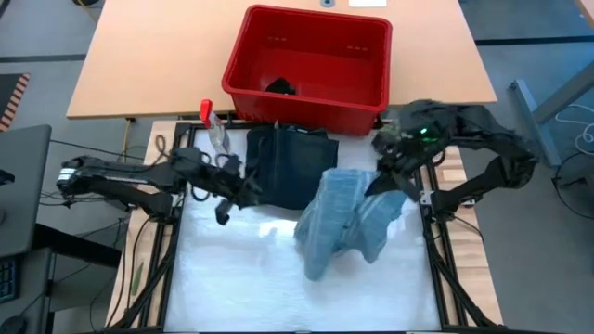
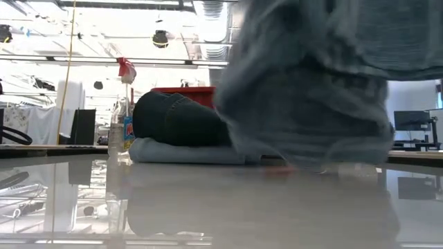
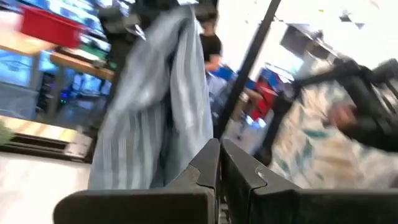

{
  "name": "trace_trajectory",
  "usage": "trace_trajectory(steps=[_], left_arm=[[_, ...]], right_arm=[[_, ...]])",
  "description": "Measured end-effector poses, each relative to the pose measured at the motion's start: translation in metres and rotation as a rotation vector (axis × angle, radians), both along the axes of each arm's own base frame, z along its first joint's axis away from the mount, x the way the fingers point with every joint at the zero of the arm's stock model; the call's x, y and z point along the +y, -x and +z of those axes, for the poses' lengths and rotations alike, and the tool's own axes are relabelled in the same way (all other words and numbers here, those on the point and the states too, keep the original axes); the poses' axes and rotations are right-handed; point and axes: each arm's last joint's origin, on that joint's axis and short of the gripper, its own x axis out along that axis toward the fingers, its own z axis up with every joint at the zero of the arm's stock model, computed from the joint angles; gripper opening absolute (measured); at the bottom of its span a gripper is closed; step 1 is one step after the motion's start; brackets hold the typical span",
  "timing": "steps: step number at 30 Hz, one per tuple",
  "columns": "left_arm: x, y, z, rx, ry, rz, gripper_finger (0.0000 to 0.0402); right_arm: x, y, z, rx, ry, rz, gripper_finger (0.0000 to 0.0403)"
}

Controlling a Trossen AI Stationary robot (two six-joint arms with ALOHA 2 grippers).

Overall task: Fold Laundry from Bin
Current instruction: Fold the blue long sleeve on the table

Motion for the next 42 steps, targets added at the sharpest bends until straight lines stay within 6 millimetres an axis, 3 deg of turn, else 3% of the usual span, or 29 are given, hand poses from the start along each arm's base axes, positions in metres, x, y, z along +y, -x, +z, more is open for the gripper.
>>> trace_trajectory(steps=[6,9,13,16,20,23,31,35,42], left_arm=[[-0.007,0.010,0.007,-0.017,0.045,0.014,0.0004],[-0.012,0.008,0.006,-0.008,0.052,0.027,0.0027],[-0.019,0.003,0.003,-0.006,-0.017,0.095,0.0088],[-0.025,-0.003,0.012,-0.046,-0.092,0.176,0.0148],[-0.031,-0.025,0.018,0.029,-0.190,0.271,0.0227],[-0.033,-0.049,0.022,0.141,-0.272,0.279,0.0263],[-0.035,-0.106,0.035,0.327,-0.484,0.246,0.0276],[-0.029,-0.127,0.026,0.507,-0.509,0.182,0.0277],[-0.027,-0.143,0.028,0.547,-0.460,0.001,0.0269]], right_arm=[[0.009,-0.039,-0.020,0.092,0.074,0.051,0.0037],[0.012,-0.056,-0.035,0.192,0.078,0.066,0.0037],[0.019,-0.071,-0.053,0.298,0.094,0.106,0.0037],[0.024,-0.081,-0.064,0.344,0.095,0.130,0.0037],[0.029,-0.087,-0.070,0.370,0.087,0.154,0.0037],[0.029,-0.090,-0.072,0.377,0.089,0.157,0.0037],[0.027,-0.089,-0.071,0.376,0.102,0.140,0.0037],[0.027,-0.088,-0.071,0.378,0.103,0.137,0.0037],[0.027,-0.087,-0.072,0.395,0.103,0.140,0.0037]])
